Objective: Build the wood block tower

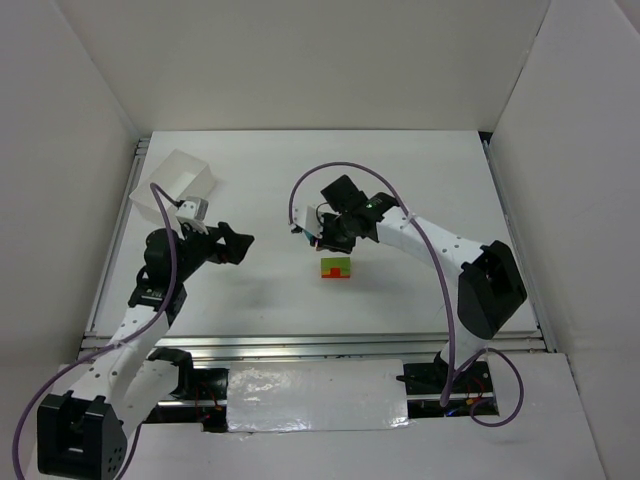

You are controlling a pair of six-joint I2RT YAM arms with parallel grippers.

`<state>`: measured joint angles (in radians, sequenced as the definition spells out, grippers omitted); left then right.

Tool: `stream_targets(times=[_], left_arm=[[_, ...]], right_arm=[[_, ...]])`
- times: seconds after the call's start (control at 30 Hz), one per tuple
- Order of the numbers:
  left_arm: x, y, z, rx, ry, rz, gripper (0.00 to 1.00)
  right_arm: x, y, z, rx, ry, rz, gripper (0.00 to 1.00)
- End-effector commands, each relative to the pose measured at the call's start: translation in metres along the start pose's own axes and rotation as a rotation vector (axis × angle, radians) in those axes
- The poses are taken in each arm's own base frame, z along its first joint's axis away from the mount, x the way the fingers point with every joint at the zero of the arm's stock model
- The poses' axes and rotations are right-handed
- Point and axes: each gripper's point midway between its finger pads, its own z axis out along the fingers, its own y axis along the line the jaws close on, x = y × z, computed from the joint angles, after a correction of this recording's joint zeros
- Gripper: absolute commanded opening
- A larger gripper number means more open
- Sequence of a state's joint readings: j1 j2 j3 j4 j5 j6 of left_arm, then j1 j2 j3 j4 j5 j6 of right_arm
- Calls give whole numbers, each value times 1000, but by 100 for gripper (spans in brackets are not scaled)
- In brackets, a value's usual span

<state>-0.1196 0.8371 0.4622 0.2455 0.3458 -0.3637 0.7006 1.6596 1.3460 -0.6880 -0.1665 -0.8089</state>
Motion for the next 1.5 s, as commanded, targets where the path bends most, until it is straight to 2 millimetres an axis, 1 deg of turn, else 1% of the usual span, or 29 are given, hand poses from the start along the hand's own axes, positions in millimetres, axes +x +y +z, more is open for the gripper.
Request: stream_targets(times=[0.0,0.23,0.43,0.63,0.8,1.0,1.3,1.47], left_arm=[[-18,-5,5,30,-37,56,99],[-15,-6,5,43,-31,56,99],[-13,-8,6,60,-31,62,99],[-11,-11,8,82,-17,67,99],[-10,-11,8,81,-9,69,99],[-10,-12,8,89,-9,69,99],[-7,-15,8,109,-1,75,99],[-7,-16,7,115,-1,78,99]], right_arm=[[9,17,2,-62,23,-24,16],[12,27,1,-92,28,-44,16],[16,36,6,-142,33,-71,17],[16,31,6,-135,47,-89,18],[20,31,10,-149,72,-93,19],[16,30,11,-148,64,-88,19],[12,22,10,-126,61,-90,20],[13,24,12,-134,61,-85,20]])
